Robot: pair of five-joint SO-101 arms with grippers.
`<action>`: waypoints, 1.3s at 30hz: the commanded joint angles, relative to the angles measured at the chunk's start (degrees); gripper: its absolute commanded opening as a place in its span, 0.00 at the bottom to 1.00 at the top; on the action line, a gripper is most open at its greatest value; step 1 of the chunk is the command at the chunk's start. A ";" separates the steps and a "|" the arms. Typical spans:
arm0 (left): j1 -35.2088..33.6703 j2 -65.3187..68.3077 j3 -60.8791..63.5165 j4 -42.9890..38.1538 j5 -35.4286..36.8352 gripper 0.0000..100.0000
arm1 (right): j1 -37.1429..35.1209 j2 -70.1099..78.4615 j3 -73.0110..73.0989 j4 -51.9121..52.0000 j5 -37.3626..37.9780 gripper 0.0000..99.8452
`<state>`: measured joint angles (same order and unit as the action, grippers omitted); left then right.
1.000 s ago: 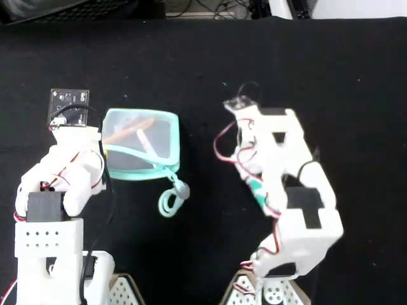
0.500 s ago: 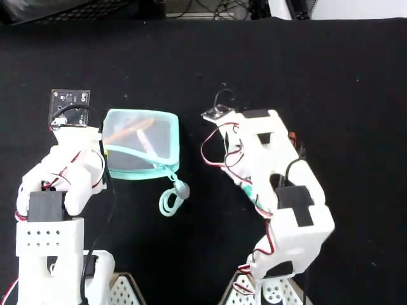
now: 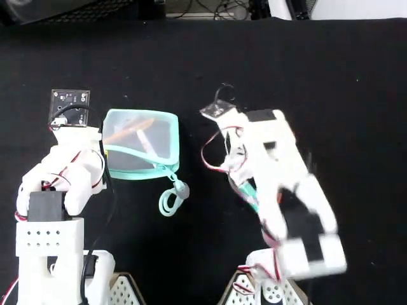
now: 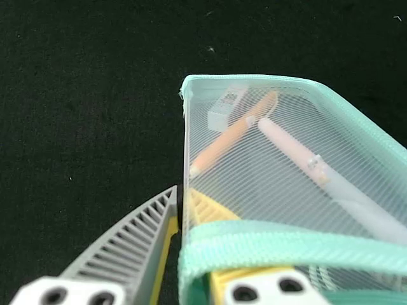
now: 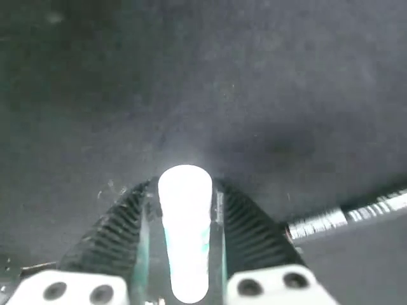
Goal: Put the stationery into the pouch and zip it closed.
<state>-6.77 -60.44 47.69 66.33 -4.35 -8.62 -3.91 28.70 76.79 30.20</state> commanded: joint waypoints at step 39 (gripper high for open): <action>-0.22 -0.18 0.57 -1.41 0.35 0.03 | -42.37 -54.11 26.07 -55.56 -17.67 0.01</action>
<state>-6.77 -60.53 48.66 66.15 -4.35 -51.78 -60.18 55.25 23.25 12.70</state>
